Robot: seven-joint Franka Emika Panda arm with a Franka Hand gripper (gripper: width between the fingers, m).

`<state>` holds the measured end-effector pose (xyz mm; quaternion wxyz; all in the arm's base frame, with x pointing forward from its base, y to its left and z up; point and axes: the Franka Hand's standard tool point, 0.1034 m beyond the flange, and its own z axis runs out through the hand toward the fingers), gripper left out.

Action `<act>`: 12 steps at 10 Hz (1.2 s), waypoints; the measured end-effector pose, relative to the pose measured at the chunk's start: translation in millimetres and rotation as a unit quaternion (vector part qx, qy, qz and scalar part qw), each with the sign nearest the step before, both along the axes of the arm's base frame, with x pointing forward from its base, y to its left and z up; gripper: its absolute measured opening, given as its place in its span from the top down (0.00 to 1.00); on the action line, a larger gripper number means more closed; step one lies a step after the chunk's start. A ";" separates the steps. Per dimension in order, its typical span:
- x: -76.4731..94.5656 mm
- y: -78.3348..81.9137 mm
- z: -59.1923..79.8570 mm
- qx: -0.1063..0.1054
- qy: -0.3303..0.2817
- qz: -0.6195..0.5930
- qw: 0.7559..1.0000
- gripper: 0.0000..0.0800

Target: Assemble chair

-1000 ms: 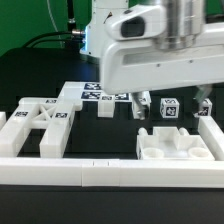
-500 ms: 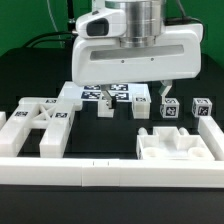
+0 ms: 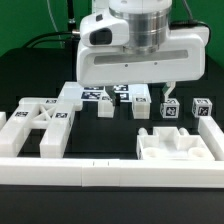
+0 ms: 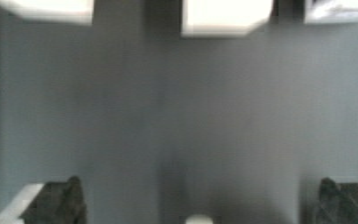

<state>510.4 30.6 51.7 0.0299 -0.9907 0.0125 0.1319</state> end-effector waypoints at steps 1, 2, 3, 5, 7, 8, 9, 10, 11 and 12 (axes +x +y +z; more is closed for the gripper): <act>-12.8 5.1 -3.1 -0.004 0.053 -0.009 0.999 0.19; -12.3 7.1 -6.5 -0.003 0.068 -0.008 0.998 0.19; -19.2 7.4 -5.2 0.000 0.114 -0.005 0.994 0.19; -19.6 9.0 -7.6 0.004 0.193 0.000 0.981 0.19; -27.8 7.0 -13.0 0.007 0.271 0.003 0.963 0.19; -30.3 6.0 -16.4 0.008 0.304 0.004 0.953 0.19; -33.8 7.0 -20.2 0.009 0.335 0.007 0.942 0.19; -35.6 8.7 -24.2 0.009 0.356 0.010 0.934 0.19; -43.4 8.9 -22.5 0.009 0.393 0.011 0.920 0.19; -44.6 8.8 -28.6 0.010 0.413 0.013 0.911 0.19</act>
Offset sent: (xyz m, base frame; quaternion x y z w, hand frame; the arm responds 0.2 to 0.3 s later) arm 0.0000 0.0000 0.0000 0.0000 -0.1938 0.0000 0.9810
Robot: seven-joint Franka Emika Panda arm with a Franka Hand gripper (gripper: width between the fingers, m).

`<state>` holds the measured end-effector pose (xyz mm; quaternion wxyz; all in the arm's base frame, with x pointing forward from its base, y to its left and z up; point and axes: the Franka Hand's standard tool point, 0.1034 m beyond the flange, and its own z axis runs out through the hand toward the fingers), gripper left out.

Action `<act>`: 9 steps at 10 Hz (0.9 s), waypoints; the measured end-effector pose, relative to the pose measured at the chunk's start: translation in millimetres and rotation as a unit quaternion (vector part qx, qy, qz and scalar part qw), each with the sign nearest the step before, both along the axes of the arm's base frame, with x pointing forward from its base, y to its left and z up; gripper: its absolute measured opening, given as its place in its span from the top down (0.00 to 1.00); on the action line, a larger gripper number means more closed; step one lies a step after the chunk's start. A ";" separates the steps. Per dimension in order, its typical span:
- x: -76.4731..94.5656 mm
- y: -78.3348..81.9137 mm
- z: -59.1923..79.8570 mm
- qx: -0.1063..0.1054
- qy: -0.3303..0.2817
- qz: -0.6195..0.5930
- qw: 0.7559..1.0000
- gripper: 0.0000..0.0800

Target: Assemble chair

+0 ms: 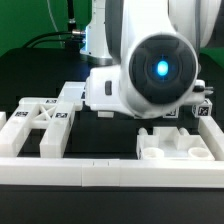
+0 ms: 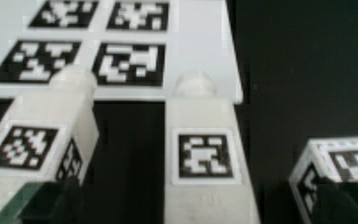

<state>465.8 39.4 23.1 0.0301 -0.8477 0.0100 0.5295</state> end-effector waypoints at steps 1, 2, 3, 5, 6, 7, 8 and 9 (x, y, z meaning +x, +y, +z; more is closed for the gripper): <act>3.6 0.1 -4.8 0.001 -0.010 0.000 1.000 0.19; 2.9 0.3 -5.1 0.001 -0.010 0.000 1.000 0.19; 0.7 0.5 -7.8 0.001 -0.007 0.000 1.000 0.19; -3.1 0.1 -12.3 0.001 -0.005 -0.002 1.000 0.19; -5.2 0.7 -15.2 0.000 -0.006 -0.002 1.000 0.19; -5.8 1.3 -17.6 0.001 -0.009 -0.001 1.000 0.19; -5.9 1.5 -18.0 0.001 -0.009 0.000 1.000 0.20; -5.8 1.5 -18.0 0.002 -0.009 0.000 1.000 0.20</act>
Offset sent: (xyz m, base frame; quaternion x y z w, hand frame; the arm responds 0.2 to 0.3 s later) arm -0.0089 -0.0022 -0.0126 0.0262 0.0008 0.0175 0.9995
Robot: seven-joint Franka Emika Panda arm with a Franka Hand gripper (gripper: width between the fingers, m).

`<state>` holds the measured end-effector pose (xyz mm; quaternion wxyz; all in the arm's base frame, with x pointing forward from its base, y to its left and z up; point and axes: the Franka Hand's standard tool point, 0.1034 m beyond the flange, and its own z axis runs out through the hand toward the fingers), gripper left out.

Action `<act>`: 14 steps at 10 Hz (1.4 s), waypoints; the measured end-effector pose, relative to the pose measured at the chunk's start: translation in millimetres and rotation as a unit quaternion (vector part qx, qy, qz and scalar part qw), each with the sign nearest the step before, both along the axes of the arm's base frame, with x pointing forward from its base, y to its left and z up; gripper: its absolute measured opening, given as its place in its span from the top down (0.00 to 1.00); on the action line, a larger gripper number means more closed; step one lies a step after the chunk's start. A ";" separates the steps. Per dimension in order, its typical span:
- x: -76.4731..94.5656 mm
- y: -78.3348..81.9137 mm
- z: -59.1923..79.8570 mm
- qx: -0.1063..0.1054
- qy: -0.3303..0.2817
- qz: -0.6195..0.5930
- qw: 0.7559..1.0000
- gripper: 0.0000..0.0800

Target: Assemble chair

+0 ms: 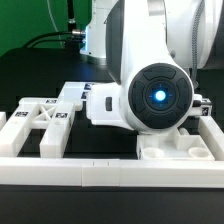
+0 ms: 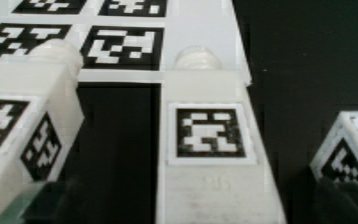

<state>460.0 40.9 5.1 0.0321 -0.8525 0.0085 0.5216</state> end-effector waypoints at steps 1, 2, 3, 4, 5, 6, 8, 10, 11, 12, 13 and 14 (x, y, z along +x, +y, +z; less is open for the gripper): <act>0.4 0.3 -0.3 0.002 -0.002 0.003 1.000 0.41; 0.9 2.6 -0.7 0.006 -0.004 0.007 1.000 0.65; 0.9 4.6 -0.5 0.006 -0.004 0.009 1.000 0.65; 1.0 5.2 -0.4 0.008 -0.004 0.010 1.000 0.64; 2.7 5.2 2.0 0.012 -0.005 0.013 1.000 0.64; 6.0 5.4 10.7 0.016 -0.002 0.014 1.000 0.64; 19.8 3.9 37.0 0.021 0.004 0.013 1.000 0.64; 34.5 1.3 63.2 0.034 0.007 0.019 0.999 0.64; 41.0 1.0 68.6 0.034 0.000 0.019 0.999 0.64; 39.8 1.6 65.2 0.034 0.000 0.019 0.999 0.64; 41.4 1.8 64.1 0.034 -0.005 0.019 0.999 0.64; 46.3 2.0 63.4 0.033 -0.021 0.019 0.999 0.64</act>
Offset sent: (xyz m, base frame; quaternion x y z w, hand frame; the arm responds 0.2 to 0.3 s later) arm 0.0011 0.0031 0.0007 -0.0116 0.0050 -0.0151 0.9998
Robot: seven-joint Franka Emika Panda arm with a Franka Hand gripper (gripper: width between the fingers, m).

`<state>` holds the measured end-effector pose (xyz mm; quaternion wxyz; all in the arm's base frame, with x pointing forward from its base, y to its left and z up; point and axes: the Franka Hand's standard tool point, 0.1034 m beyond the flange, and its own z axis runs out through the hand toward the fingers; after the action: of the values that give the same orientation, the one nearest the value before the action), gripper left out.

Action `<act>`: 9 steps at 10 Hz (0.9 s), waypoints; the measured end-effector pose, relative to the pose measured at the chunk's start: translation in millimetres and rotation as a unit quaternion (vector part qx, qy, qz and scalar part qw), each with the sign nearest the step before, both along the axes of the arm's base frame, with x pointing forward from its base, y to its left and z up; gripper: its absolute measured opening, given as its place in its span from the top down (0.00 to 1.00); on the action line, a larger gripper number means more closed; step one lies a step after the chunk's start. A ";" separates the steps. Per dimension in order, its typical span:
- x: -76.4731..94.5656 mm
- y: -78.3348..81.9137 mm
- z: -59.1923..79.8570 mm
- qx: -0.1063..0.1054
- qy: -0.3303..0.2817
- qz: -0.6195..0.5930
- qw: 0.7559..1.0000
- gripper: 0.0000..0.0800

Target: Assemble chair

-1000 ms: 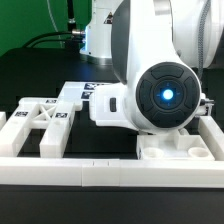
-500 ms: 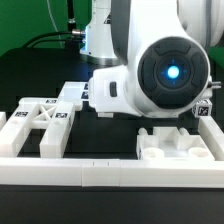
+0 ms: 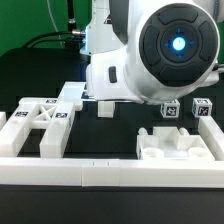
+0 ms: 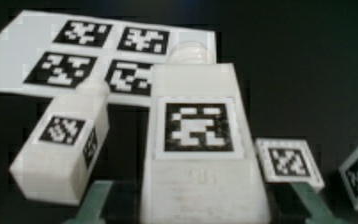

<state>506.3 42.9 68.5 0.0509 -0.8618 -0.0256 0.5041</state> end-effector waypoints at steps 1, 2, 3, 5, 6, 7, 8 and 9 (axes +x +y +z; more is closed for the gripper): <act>0.2 -0.6 0.2 0.002 0.000 0.000 1.000 0.64; 8.0 -2.0 1.4 0.006 -0.015 -0.006 1.000 0.64; 23.9 -2.1 10.4 0.007 -0.058 -0.013 0.998 0.64; 29.9 0.8 22.4 0.004 -0.123 -0.016 0.992 0.64; 39.8 0.9 19.0 0.002 -0.168 -0.019 0.986 0.64; 47.2 0.2 19.3 -0.001 -0.221 -0.023 0.975 0.64; 48.1 -1.3 21.0 -0.006 -0.281 -0.028 0.959 0.64; 47.2 -2.2 20.8 -0.008 -0.307 -0.030 0.951 0.64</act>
Offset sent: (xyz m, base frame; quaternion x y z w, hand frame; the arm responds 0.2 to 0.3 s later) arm 0.0156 0.0040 0.0287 0.0232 0.1597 -0.0001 0.9869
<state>553.5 40.7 89.3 0.0490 -0.9756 -0.0100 0.2138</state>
